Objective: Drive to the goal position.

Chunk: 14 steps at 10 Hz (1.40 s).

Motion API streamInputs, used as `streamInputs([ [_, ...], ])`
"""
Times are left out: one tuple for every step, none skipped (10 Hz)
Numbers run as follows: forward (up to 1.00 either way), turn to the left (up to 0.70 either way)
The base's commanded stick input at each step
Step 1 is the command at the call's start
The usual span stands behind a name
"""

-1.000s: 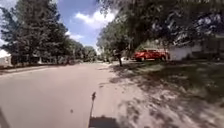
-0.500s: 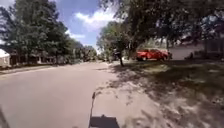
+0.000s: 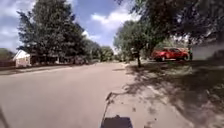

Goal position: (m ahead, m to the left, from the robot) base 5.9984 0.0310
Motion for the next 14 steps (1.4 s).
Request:
streamInputs([
  [1.0, 0.0],
  [1.0, 0.0],
  [1.0, 0.0],
  [1.0, 0.0],
  [1.0, 0.0],
  [1.0, 0.0],
  [1.0, 0.0],
  [1.0, 0.0],
  [1.0, 0.0],
  [1.0, 0.0],
  [1.0, 0.0],
  [1.0, 0.0],
  [1.0, 0.0],
  [1.0, 0.0],
])
